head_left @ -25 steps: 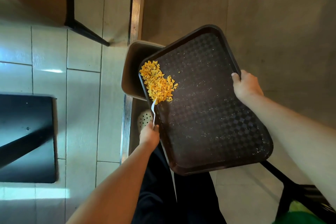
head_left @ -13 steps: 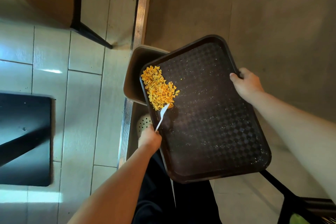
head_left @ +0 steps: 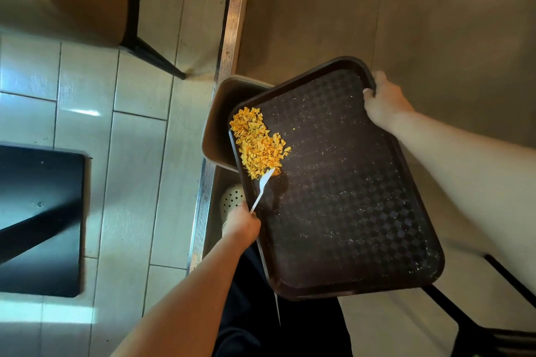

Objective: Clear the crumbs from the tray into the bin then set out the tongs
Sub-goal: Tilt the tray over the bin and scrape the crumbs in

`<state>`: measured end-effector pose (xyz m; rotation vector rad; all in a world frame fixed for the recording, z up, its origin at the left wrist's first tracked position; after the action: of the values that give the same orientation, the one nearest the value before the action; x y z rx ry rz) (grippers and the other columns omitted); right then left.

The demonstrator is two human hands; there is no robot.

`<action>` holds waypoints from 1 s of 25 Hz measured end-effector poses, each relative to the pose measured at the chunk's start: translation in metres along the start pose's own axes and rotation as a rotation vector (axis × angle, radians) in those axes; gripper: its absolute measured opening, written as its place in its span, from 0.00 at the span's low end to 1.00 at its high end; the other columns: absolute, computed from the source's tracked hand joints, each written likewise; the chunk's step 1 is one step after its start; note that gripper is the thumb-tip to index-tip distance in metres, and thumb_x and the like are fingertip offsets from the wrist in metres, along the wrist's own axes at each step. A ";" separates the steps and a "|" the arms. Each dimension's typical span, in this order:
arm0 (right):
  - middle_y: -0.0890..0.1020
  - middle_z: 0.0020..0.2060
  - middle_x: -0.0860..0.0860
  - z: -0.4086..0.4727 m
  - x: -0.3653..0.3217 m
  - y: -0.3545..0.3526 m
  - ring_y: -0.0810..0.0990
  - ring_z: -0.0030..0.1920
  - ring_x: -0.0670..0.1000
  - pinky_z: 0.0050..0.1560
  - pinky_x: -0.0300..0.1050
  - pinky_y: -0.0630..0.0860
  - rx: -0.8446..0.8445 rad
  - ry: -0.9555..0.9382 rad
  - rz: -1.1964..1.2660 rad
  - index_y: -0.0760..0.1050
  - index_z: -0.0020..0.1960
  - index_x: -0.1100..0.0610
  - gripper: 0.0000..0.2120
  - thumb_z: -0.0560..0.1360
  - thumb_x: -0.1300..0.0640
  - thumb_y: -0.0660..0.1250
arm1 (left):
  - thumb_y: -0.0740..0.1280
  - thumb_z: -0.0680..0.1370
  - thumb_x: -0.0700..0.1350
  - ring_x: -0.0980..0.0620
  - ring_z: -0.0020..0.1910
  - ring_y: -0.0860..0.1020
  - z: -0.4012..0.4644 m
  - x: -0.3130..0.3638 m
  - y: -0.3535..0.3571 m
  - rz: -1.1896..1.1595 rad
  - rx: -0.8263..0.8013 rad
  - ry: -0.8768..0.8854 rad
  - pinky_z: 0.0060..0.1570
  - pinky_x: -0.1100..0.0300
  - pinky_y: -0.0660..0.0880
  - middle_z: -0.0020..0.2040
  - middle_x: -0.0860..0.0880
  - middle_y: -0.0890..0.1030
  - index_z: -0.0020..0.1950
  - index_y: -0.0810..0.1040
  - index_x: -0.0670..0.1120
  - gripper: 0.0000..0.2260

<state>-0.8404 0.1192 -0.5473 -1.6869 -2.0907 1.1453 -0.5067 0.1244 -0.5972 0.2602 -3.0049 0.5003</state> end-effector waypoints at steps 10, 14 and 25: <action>0.73 0.61 0.59 -0.008 -0.006 0.008 0.76 0.54 0.59 0.56 0.51 0.72 0.061 0.027 -0.037 0.45 0.76 0.46 0.24 0.82 0.54 0.48 | 0.63 0.76 0.52 0.48 0.49 0.78 -0.008 -0.017 -0.020 -0.195 0.185 0.215 0.52 0.55 0.74 0.50 0.47 0.80 0.68 0.69 0.46 0.22; 0.71 0.63 0.59 -0.009 -0.005 0.009 0.75 0.57 0.60 0.58 0.52 0.71 0.060 0.046 -0.038 0.45 0.76 0.46 0.24 0.82 0.53 0.48 | 0.53 0.78 0.55 0.42 0.55 0.77 -0.005 -0.002 -0.043 -0.213 0.356 0.297 0.52 0.54 0.71 0.57 0.43 0.79 0.69 0.67 0.46 0.22; 0.71 0.64 0.59 -0.009 -0.002 0.009 0.76 0.55 0.58 0.56 0.51 0.73 0.066 0.054 -0.034 0.45 0.76 0.45 0.24 0.82 0.54 0.48 | 0.53 0.80 0.37 0.46 0.42 0.77 0.045 0.049 -0.093 -0.172 0.355 0.235 0.43 0.52 0.79 0.52 0.42 0.77 0.69 0.67 0.54 0.20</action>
<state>-0.8277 0.1213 -0.5469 -1.6276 -2.0190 1.1327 -0.5403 0.0151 -0.6047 0.4438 -2.6229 0.9693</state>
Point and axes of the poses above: each hand's wrist, its own z-axis towards the middle knuckle, its own y-axis out of the palm, x = y × z, the point moved 2 cm from there along z, towards the middle knuckle
